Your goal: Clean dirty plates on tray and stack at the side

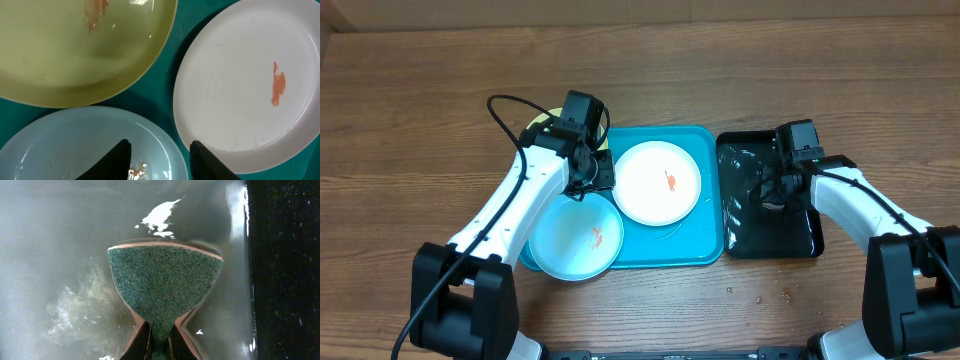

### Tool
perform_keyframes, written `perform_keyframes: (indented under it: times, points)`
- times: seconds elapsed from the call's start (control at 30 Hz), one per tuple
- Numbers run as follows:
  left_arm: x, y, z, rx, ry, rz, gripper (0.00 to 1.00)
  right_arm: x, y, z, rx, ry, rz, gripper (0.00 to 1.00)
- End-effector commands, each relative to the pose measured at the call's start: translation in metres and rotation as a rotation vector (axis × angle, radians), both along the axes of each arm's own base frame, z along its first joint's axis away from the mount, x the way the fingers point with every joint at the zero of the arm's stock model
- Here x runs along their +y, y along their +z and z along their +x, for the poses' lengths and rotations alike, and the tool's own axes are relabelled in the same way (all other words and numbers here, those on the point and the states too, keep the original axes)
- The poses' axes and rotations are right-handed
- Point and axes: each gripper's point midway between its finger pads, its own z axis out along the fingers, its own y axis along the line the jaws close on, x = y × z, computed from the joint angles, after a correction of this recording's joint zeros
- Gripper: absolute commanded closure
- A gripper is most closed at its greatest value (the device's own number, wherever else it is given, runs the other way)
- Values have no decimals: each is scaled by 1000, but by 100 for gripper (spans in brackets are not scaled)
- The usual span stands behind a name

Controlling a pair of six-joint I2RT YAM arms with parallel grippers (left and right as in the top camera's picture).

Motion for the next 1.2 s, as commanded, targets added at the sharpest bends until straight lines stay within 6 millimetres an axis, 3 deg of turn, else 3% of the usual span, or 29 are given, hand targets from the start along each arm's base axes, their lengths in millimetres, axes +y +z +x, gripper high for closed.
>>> perform_keyframes:
  times: [0.0, 0.17, 0.5, 0.8, 1.17]
  points:
    - [-1, -13, -2, 3, 1, 4, 61, 3, 4, 6, -7, 2, 17, 96]
    - [-4, -19, 4, -33, 0, -11, 68, 3, 3, 5, -6, 2, 20, 96]
    - [-17, -28, 14, -85, -24, -39, 68, 3, 3, 5, -6, 3, 21, 96]
    - [-28, -63, 6, -8, -59, -7, 68, 3, 3, 5, -6, 3, 21, 96]
    - [-27, -66, 7, -6, -57, -4, 86, 3, 3, 5, -5, 3, 21, 96]
